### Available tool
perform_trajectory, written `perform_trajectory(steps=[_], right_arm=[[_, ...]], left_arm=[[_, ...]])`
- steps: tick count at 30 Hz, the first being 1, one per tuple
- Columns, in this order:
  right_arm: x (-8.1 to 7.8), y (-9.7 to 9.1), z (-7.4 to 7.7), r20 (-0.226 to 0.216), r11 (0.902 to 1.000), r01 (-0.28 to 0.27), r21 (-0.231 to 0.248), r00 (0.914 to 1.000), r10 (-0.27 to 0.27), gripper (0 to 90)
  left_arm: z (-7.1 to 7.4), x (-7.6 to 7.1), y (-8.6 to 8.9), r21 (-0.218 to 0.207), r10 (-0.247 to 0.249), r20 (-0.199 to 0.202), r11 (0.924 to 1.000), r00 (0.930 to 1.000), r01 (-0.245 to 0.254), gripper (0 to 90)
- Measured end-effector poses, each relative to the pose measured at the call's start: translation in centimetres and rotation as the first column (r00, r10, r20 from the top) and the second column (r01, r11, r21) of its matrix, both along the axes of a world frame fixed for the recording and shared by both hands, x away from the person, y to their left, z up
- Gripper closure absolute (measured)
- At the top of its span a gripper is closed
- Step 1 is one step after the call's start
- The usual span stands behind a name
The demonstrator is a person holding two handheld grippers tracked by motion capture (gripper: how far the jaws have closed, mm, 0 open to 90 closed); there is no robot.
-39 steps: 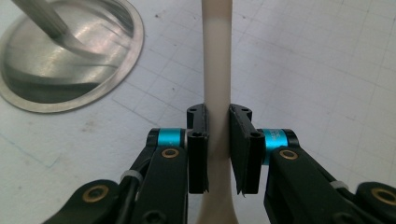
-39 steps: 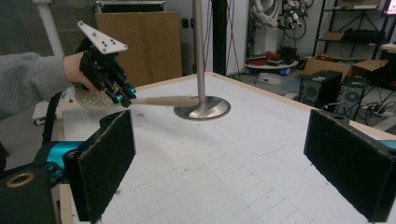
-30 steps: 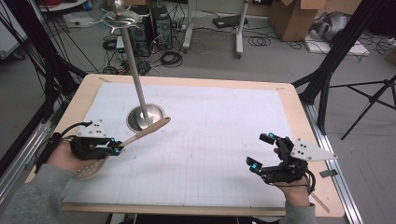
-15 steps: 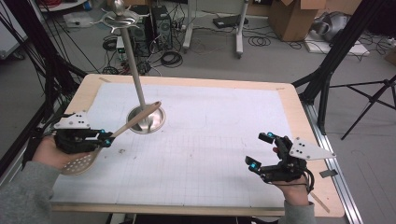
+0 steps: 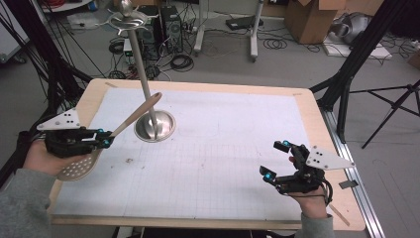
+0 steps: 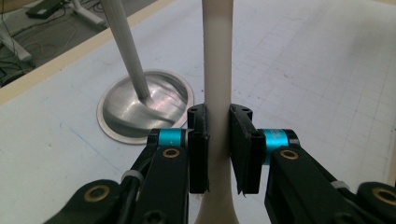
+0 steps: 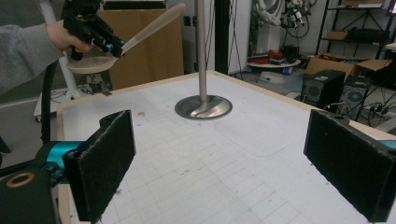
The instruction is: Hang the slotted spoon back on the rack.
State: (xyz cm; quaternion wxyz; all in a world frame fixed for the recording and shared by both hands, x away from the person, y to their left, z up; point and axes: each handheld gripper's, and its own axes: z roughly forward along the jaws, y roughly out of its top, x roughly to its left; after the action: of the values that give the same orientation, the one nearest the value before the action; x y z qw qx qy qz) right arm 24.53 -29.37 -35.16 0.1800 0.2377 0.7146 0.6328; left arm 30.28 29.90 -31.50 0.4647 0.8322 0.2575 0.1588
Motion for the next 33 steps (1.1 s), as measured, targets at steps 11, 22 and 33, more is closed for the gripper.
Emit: perform_trajectory(steps=[11, 22, 33], right_arm=[[0.0, -0.1, 0.0, 0.004, 1.0, -0.002, 0.006, 1.0, 0.002, 7.9], [0.0, 0.0, 0.0, -0.005, 1.0, 0.0, 0.003, 1.0, 0.0, 7.8], [0.0, -0.3, 0.0, -0.009, 1.0, 0.004, 0.009, 1.0, -0.004, 7.9]], left_arm=[[1.5, 0.1, 0.9, -0.045, 0.015, 0.038, 0.9989, 0.9992, -0.013, 77.6], [1.9, 0.1, 2.4, -0.133, 0.041, 0.052, 0.9905, 0.9978, -0.034, 77.7], [2.8, 0.0, 3.5, -0.157, 0.036, 0.088, 0.9873, 0.9955, -0.022, 77.7]])
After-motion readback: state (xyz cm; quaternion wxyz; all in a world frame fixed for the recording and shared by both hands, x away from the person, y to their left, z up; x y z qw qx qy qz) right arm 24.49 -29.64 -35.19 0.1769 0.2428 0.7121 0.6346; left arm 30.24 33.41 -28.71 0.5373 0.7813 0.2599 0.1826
